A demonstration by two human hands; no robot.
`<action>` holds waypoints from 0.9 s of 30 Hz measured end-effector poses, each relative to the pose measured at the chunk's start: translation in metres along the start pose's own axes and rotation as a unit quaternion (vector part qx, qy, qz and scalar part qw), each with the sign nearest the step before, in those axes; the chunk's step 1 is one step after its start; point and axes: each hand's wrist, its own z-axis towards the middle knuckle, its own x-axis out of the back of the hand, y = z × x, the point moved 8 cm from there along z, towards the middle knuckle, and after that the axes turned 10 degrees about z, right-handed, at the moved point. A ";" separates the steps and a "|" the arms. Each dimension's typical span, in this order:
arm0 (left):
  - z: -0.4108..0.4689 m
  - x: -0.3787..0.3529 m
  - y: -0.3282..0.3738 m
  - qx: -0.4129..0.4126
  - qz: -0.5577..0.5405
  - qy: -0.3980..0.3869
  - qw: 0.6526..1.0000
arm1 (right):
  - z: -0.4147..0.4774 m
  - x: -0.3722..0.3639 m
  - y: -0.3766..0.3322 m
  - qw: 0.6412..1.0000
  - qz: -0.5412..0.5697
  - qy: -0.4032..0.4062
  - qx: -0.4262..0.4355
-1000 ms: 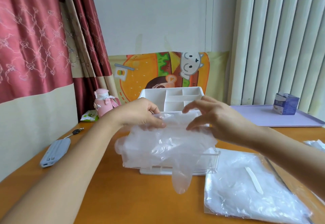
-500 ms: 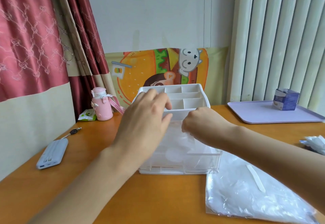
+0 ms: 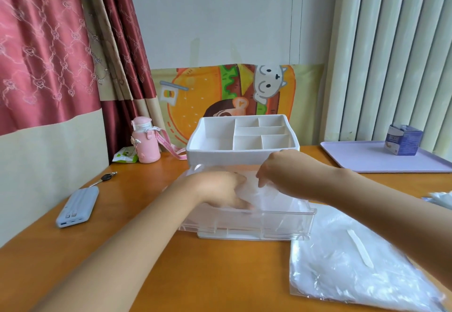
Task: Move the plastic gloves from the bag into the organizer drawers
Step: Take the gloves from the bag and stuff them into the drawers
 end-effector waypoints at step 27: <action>-0.027 0.005 -0.014 0.093 -0.075 -0.025 0.993 | 0.010 -0.031 -0.016 0.952 0.012 -0.284 -0.116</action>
